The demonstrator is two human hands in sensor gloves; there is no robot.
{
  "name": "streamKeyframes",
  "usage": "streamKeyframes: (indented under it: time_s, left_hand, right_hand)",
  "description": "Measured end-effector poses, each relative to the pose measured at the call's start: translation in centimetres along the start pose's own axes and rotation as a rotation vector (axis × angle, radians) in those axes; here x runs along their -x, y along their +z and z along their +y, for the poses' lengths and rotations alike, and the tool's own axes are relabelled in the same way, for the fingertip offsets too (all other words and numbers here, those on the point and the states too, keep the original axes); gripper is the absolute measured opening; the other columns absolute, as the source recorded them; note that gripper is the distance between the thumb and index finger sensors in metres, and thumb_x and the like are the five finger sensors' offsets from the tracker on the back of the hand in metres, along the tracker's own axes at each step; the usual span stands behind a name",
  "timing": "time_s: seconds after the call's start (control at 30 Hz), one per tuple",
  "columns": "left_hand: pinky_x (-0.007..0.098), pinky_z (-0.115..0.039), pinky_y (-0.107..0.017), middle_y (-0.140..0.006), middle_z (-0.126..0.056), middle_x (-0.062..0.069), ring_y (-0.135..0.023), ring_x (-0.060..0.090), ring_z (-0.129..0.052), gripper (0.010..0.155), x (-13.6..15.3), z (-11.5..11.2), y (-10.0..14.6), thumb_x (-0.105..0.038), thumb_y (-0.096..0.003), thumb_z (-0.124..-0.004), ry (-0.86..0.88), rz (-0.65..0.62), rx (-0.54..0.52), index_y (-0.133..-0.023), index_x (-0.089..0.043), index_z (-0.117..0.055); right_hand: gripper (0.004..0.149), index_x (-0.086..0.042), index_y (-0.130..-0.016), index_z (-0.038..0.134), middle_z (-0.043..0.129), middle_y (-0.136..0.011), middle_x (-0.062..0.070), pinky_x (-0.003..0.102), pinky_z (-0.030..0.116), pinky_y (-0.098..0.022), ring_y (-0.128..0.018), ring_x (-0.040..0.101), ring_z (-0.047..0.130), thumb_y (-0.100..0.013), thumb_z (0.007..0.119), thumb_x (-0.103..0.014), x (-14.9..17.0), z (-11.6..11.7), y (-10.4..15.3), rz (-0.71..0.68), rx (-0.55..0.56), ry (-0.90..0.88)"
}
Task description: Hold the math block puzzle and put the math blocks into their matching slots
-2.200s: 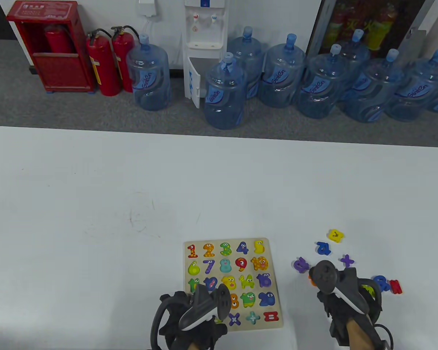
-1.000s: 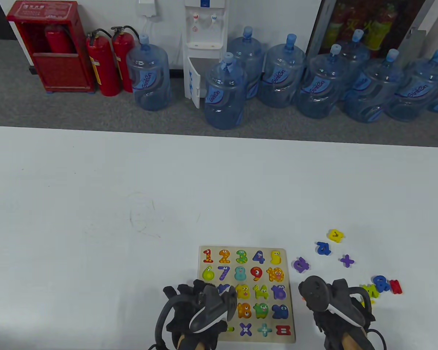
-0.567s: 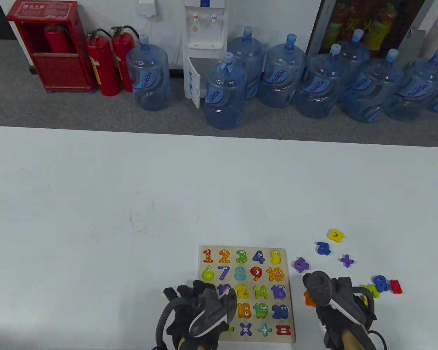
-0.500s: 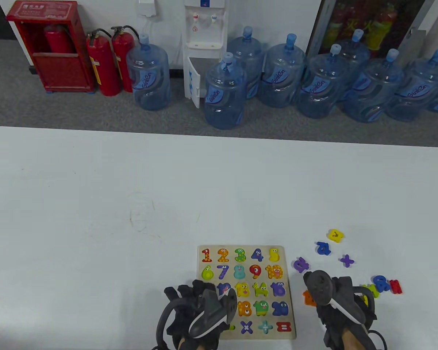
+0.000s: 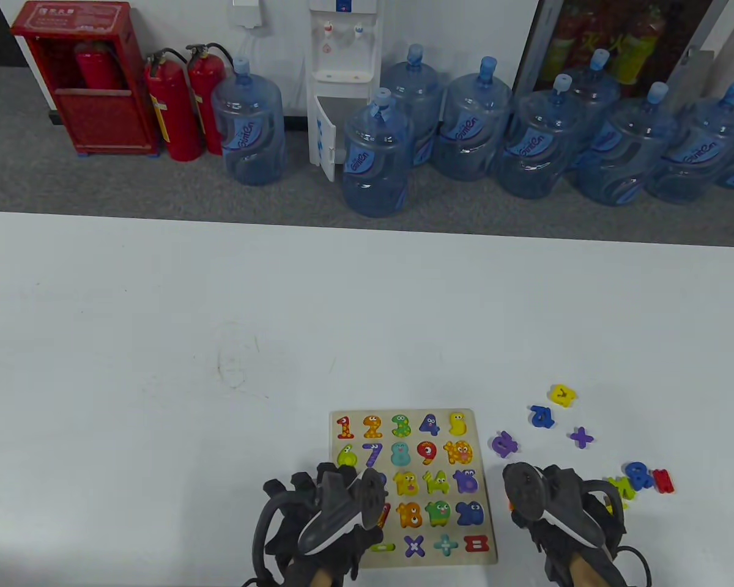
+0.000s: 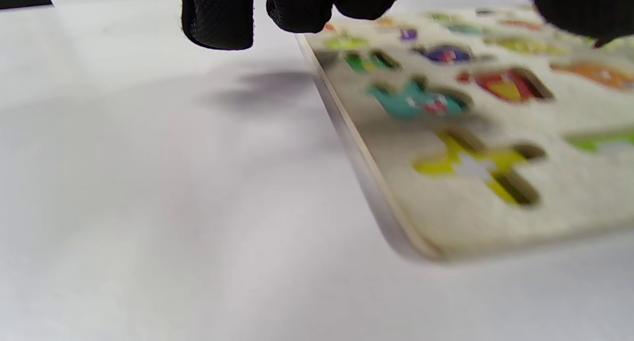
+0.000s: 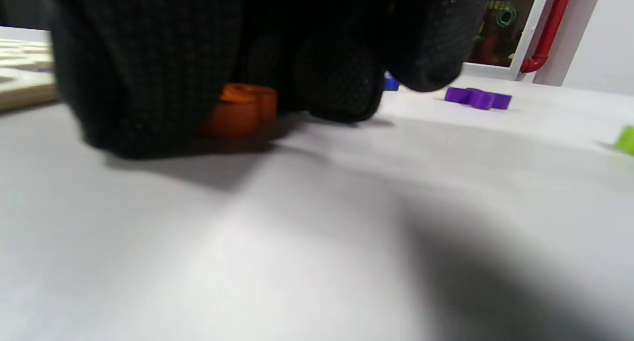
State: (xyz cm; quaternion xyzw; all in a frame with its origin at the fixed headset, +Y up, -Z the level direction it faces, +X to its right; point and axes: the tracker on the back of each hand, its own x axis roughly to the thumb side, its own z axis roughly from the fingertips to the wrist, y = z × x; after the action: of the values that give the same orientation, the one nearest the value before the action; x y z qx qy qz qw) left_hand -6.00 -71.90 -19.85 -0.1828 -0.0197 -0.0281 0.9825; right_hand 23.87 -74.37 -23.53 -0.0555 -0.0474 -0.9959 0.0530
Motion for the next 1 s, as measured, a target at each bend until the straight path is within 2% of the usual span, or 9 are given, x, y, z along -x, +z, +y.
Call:
streamKeyframes:
  time_s: [0.13, 0.3, 0.4, 0.5, 0.67, 0.77, 1.0]
  left_hand:
    - [0.081, -0.045, -0.067, -0.112, -0.048, 0.002, -0.107, 0.045, -0.060, 0.091, 2.0, 0.6, 0.6, -0.069, -0.0286, -0.070, 0.046, 0.000, -0.070, -0.106, -0.028, -0.046]
    - [0.081, -0.043, -0.069, -0.114, -0.045, 0.001, -0.109, 0.044, -0.056, 0.091, 3.2, -1.2, -1.2, -0.069, -0.0295, -0.070, 0.178, -0.009, -0.083, -0.107, -0.030, -0.043]
    - [0.080, -0.042, -0.069, -0.114, -0.043, 0.001, -0.109, 0.044, -0.054, 0.092, 3.7, -1.9, -1.9, -0.069, -0.0301, -0.069, 0.175, -0.015, 0.011, -0.107, -0.030, -0.040]
    - [0.080, -0.043, -0.069, -0.114, -0.044, 0.002, -0.109, 0.043, -0.054, 0.092, 4.2, -1.8, -1.7, -0.070, -0.0304, -0.069, 0.175, -0.009, -0.046, -0.108, -0.030, -0.040]
    - [0.081, -0.040, -0.068, -0.114, -0.041, 0.002, -0.110, 0.044, -0.050, 0.091, 4.5, -2.2, -1.9, -0.069, -0.0307, -0.069, 0.228, -0.034, 0.016, -0.107, -0.029, -0.038]
    - [0.081, -0.039, -0.068, -0.114, -0.043, 0.000, -0.110, 0.044, -0.049, 0.090, 4.4, -2.2, -1.8, -0.068, -0.0310, -0.069, 0.196, -0.034, 0.015, -0.107, -0.030, -0.040]
    - [0.082, -0.037, -0.068, -0.114, -0.044, -0.003, -0.110, 0.045, -0.045, 0.087, 4.1, -2.4, -1.8, -0.066, -0.0319, -0.070, 0.165, -0.041, 0.044, -0.107, -0.032, -0.041]
  right_hand:
    - [0.065, -0.031, -0.083, 0.078, 0.083, -0.084, -0.003, 0.040, 0.075, -0.058, -0.069, 0.018, 0.089, -0.019, 0.089, -0.036, 0.0, -0.8, 0.1, -0.023, 0.010, -0.068]
    - [0.064, -0.028, -0.085, 0.077, 0.082, -0.086, -0.001, 0.042, 0.074, -0.059, -0.071, 0.021, 0.087, -0.022, 0.089, -0.034, -0.8, -2.4, 0.6, -0.095, 0.059, -0.244]
    - [0.064, -0.028, -0.085, 0.077, 0.082, -0.086, -0.001, 0.042, 0.074, -0.058, -0.071, 0.021, 0.088, -0.022, 0.090, -0.033, -2.1, -3.6, 0.5, -0.132, 0.105, -0.249]
    - [0.065, -0.027, -0.085, 0.076, 0.082, -0.086, 0.000, 0.043, 0.074, -0.059, -0.071, 0.021, 0.087, -0.022, 0.090, -0.033, -3.5, -4.5, 0.3, -0.165, 0.130, -0.295]
    - [0.065, -0.026, -0.086, 0.075, 0.082, -0.086, 0.001, 0.043, 0.073, -0.059, -0.071, 0.022, 0.087, -0.023, 0.089, -0.032, -6.8, -5.3, 0.2, -0.232, 0.140, -0.257]
    - [0.065, -0.026, -0.086, 0.075, 0.082, -0.086, 0.001, 0.043, 0.074, -0.059, -0.071, 0.022, 0.087, -0.023, 0.089, -0.033, -8.4, -5.2, 0.2, -0.267, 0.124, -0.251]
    - [0.067, -0.023, -0.088, 0.074, 0.082, -0.086, 0.003, 0.043, 0.073, -0.058, -0.070, 0.023, 0.087, -0.024, 0.089, -0.033, -11.6, -4.3, -1.0, -0.303, 0.012, -0.192]
